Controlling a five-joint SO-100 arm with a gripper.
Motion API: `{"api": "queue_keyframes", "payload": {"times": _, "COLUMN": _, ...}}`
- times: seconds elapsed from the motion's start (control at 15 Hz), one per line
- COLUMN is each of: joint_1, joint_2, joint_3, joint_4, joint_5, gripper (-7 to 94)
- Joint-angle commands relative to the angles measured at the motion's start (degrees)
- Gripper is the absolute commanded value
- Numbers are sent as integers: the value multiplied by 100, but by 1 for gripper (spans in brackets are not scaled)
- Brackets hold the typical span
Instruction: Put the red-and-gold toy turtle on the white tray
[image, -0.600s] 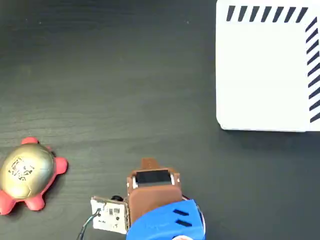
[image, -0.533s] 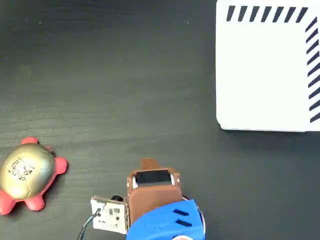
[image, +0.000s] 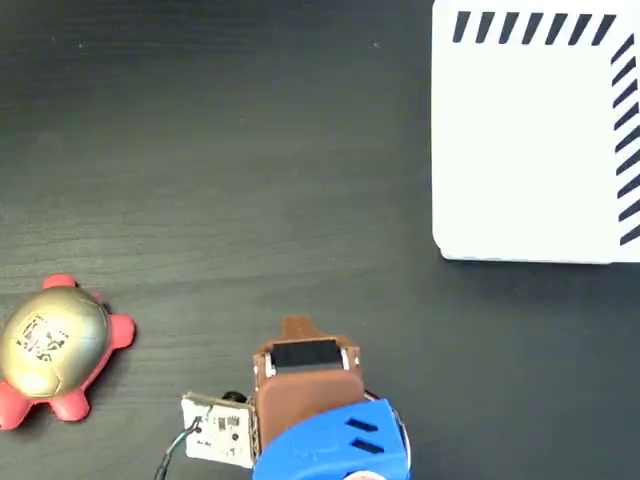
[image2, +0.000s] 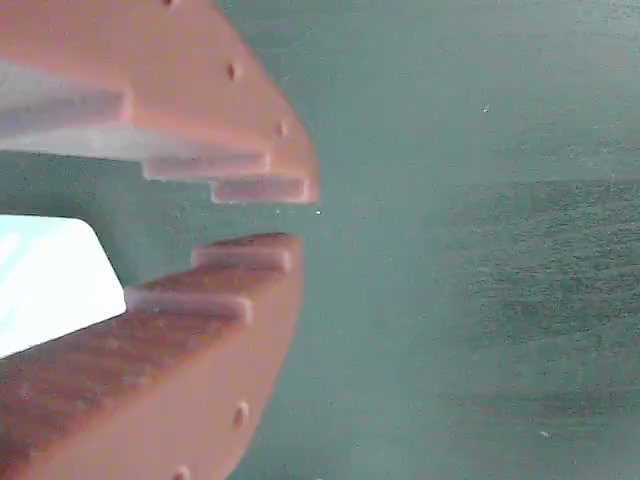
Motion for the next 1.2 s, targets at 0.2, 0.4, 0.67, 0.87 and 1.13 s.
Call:
{"api": "queue_keyframes", "payload": {"times": 0.2, "joint_1": -53, "joint_2": 26, "joint_3": -35, "joint_4": -35, "joint_5": 9, "gripper": 0}}
{"api": "queue_keyframes", "payload": {"times": 0.4, "joint_1": -62, "joint_2": 26, "joint_3": -35, "joint_4": -35, "joint_5": -9, "gripper": 1}}
{"api": "queue_keyframes", "payload": {"times": 0.67, "joint_1": -97, "joint_2": 26, "joint_3": -35, "joint_4": -35, "joint_5": -35, "gripper": 0}}
{"api": "queue_keyframes", "payload": {"times": 0.87, "joint_1": -413, "joint_2": 26, "joint_3": -35, "joint_4": -35, "joint_5": -26, "gripper": 0}}
{"api": "queue_keyframes", "payload": {"times": 1.13, "joint_1": -1397, "joint_2": -747, "joint_3": -1564, "joint_4": -387, "joint_5": -562, "gripper": 0}}
